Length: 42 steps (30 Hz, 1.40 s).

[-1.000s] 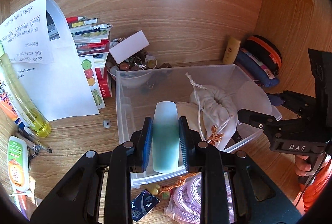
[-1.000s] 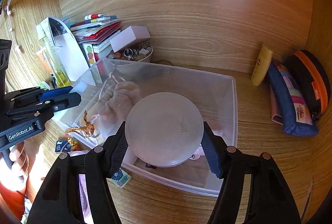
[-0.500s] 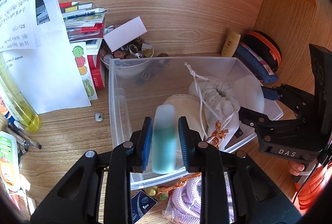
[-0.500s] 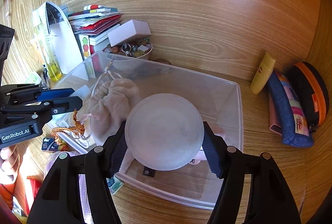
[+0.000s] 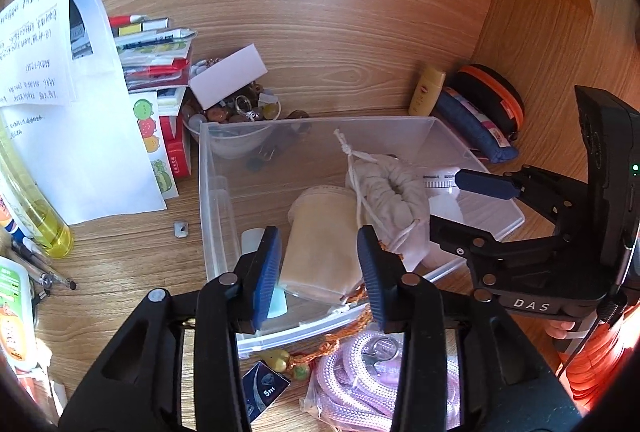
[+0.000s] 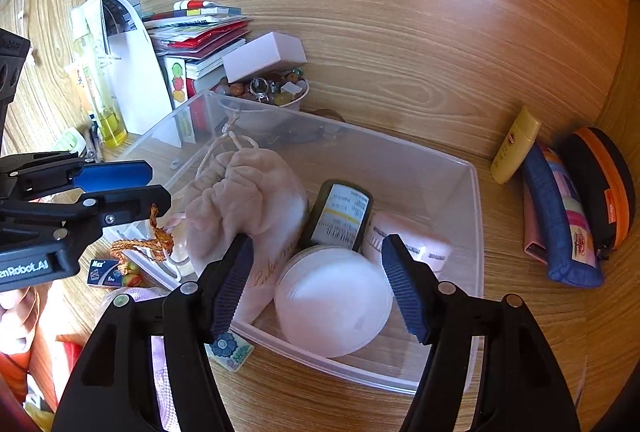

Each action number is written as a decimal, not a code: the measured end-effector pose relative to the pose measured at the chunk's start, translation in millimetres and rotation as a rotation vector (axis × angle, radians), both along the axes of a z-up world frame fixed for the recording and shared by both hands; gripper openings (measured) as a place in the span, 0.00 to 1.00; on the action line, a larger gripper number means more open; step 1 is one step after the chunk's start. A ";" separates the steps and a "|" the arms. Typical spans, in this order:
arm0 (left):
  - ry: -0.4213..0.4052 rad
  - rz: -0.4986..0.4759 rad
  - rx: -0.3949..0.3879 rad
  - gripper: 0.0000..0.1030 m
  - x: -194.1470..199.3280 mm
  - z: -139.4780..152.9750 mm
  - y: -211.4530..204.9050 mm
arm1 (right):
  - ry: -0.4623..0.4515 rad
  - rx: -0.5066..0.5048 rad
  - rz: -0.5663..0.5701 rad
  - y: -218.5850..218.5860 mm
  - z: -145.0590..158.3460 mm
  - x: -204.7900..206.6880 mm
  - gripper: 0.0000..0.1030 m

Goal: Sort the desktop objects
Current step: 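Lower the teal tube and white lid into the box and open both grippers, then reach the left gripper to the red velvet pouch while the right gripper approaches the bagged pink rope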

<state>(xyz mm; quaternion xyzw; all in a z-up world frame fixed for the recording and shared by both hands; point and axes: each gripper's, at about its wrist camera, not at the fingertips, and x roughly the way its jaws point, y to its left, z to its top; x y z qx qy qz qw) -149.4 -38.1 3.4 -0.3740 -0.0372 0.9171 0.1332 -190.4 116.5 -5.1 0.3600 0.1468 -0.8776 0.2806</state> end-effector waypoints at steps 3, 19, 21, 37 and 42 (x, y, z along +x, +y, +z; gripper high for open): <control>0.013 0.001 -0.002 0.43 3.3 3.9 0.0 | -0.014 -0.008 0.000 3.9 0.8 0.9 0.62; 0.043 0.070 -0.026 0.70 30.9 21.1 -13.3 | -0.017 -0.040 -0.002 26.0 14.0 32.4 0.76; 0.049 0.072 -0.036 0.72 38.1 22.3 -15.5 | -0.019 -0.043 0.011 27.3 14.4 40.6 0.78; -0.016 0.122 -0.147 0.82 102.5 -10.1 -21.7 | -0.032 -0.023 0.085 16.9 -6.3 91.7 0.81; -0.055 0.111 -0.142 0.82 122.7 -22.2 -22.4 | -0.051 -0.024 0.081 22.6 -10.3 98.9 0.81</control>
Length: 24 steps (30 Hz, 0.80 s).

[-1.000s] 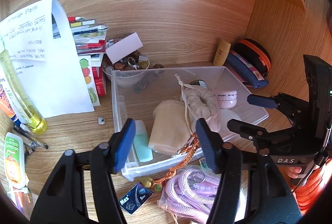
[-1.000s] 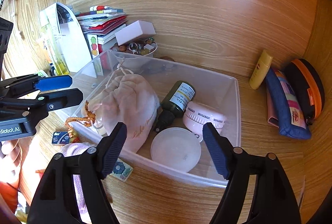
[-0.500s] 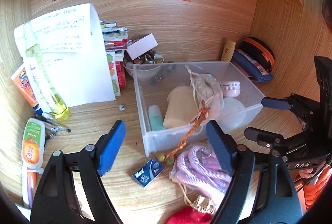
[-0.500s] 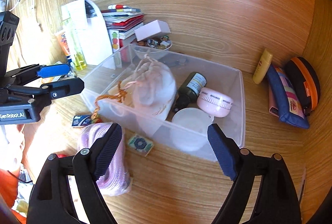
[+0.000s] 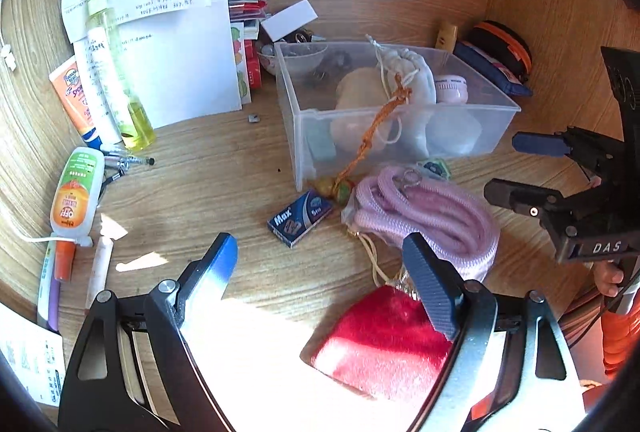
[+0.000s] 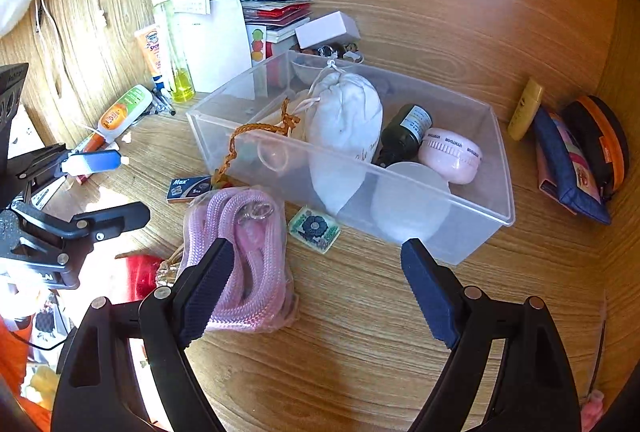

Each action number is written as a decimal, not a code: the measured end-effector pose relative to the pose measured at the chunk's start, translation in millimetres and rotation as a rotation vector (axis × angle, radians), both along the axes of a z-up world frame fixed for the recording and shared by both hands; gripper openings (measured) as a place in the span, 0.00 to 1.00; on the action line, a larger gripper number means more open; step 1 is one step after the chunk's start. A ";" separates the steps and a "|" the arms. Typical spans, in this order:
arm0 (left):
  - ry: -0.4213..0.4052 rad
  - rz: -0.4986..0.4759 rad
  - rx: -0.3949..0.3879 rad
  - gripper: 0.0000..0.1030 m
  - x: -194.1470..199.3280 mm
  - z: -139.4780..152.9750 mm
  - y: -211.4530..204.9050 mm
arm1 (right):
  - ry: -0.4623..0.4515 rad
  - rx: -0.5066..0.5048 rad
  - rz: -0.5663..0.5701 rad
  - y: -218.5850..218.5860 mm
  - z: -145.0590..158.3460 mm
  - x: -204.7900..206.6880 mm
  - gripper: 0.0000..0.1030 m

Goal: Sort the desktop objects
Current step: 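Reach the left gripper to the red velvet pouch while the right gripper approaches the bagged pink rope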

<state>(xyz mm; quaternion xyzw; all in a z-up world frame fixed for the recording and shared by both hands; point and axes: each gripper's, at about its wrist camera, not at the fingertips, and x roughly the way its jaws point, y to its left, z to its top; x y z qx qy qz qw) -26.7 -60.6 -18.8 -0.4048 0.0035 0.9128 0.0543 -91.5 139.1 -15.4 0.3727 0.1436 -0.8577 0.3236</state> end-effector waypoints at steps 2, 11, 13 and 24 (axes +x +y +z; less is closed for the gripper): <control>-0.004 -0.007 -0.012 0.82 8.3 -1.0 2.4 | -0.010 -0.003 -0.003 3.2 -1.4 2.0 0.81; -0.020 -0.115 -0.002 0.89 35.2 -5.7 23.2 | -0.038 0.015 -0.022 9.0 -13.2 7.2 0.81; -0.038 -0.133 -0.008 0.89 35.2 -12.6 28.5 | -0.053 0.008 -0.022 8.6 -15.1 7.5 0.81; -0.118 -0.142 -0.008 0.89 16.2 -43.5 38.9 | -0.090 0.004 -0.014 1.0 -17.7 8.7 0.81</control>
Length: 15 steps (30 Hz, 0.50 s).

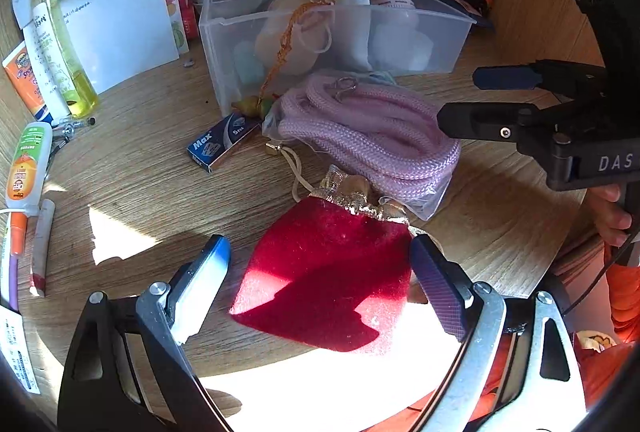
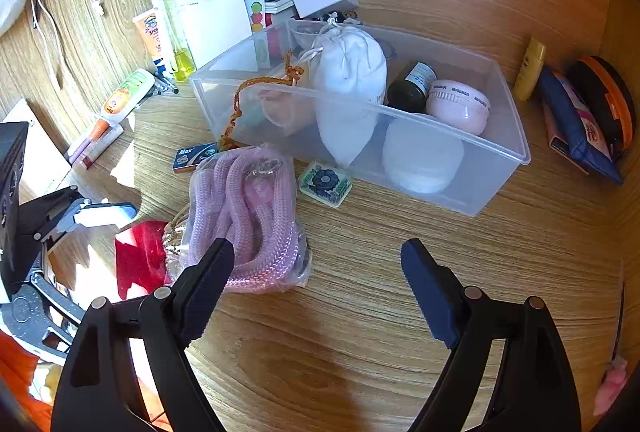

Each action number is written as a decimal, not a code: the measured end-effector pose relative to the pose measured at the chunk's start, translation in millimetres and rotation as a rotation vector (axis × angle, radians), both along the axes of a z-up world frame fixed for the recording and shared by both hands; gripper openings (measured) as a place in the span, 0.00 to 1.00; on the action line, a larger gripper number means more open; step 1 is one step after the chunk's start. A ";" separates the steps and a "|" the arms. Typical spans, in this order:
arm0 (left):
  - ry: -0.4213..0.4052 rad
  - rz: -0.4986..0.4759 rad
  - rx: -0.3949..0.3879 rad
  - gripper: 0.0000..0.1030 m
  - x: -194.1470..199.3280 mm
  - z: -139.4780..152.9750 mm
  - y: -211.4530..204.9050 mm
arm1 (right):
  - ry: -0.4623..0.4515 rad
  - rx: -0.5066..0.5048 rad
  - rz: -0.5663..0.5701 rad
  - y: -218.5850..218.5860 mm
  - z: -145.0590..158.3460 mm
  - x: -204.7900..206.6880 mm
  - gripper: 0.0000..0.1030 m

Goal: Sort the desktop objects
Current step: 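Grasp the red velvet pouch with the left gripper while the right gripper grasps the bagged pink rope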

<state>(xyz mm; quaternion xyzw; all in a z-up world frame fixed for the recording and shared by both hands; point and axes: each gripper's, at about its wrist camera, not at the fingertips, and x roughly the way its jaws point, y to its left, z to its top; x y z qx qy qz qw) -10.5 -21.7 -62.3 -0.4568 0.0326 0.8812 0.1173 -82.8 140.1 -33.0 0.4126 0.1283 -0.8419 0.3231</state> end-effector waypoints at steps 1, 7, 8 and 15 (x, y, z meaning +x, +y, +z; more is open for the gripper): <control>0.012 0.001 -0.006 0.89 0.0 -0.1 0.9 | -0.001 0.002 0.003 -1.7 -0.2 -0.2 0.81; 0.048 0.013 -0.019 0.86 4.3 -1.9 6.2 | -0.035 0.004 0.037 -21.3 -5.1 -3.6 0.81; 0.057 0.015 -0.019 0.81 6.0 -1.7 6.0 | -0.050 0.008 0.047 -27.2 -7.3 -4.7 0.81; 0.107 0.090 -0.049 0.56 15.7 2.9 -13.6 | -0.119 0.018 0.095 -55.2 -19.7 -6.3 0.81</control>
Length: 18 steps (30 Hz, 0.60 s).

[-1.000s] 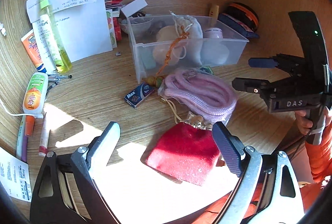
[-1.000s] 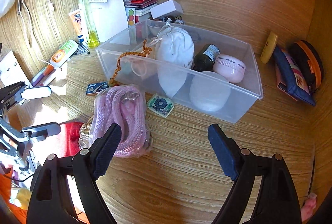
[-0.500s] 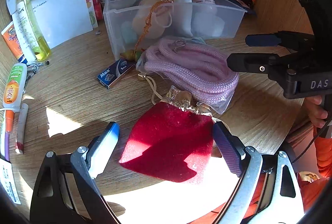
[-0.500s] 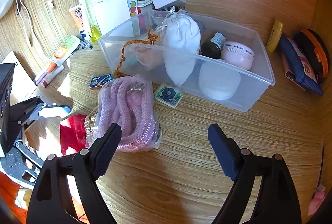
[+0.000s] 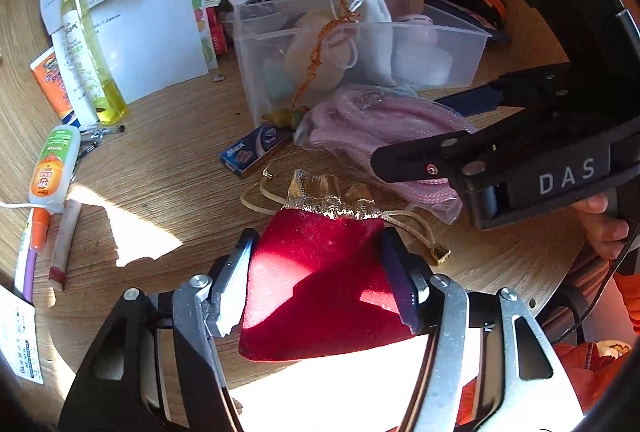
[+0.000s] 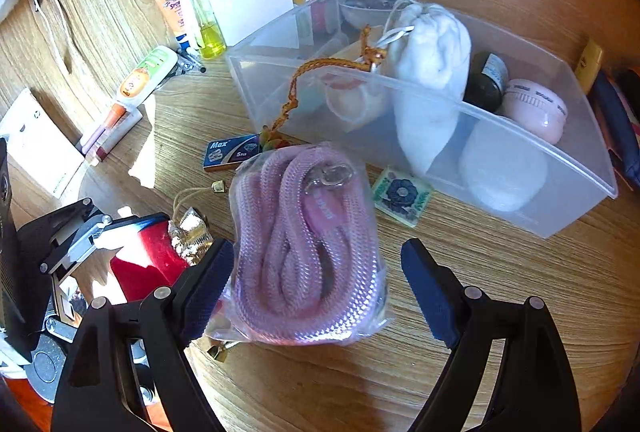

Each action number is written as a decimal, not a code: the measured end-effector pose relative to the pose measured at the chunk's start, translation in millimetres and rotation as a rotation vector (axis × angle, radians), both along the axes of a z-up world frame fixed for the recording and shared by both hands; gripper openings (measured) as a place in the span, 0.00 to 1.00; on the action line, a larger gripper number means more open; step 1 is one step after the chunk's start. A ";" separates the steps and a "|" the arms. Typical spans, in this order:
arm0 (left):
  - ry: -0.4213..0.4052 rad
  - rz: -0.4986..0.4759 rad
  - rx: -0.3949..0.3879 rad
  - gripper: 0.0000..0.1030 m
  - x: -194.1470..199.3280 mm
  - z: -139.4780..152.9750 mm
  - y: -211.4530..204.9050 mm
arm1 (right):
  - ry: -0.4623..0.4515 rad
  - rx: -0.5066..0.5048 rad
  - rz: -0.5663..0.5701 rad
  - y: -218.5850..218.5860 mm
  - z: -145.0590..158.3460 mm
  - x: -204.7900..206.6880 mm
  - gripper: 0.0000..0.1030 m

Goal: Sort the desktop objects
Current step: 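Grasp the red velvet pouch with the left gripper while the right gripper grasps the bagged pink rope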

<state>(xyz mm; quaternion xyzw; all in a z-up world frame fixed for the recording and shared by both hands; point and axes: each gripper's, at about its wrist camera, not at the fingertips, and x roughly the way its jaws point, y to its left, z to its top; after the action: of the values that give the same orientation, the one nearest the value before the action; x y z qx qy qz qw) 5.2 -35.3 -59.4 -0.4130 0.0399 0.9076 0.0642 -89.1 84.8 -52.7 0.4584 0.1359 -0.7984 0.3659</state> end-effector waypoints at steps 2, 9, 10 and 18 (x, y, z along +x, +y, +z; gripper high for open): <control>0.000 0.044 0.019 0.48 0.0 1.4 -13.9 | -0.010 0.012 0.009 -6.4 -3.5 -1.0 0.81; 0.014 0.151 0.100 0.30 -1.9 6.6 -54.2 | 0.020 0.070 0.023 -27.5 -14.3 -2.3 0.81; 0.018 0.157 0.104 0.27 -1.9 7.4 -55.7 | 0.031 0.074 0.028 -28.8 -14.8 -2.2 0.81; 0.053 0.134 0.129 0.17 -5.7 16.9 -51.0 | 0.040 0.016 0.023 -19.1 -6.8 -5.3 0.57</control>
<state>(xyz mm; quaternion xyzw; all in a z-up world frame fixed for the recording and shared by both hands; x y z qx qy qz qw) -0.5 -86.4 -42.5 -0.3854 -0.0448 0.9212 0.0285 -94.4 65.7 -59.5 0.4435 0.1552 -0.8021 0.3686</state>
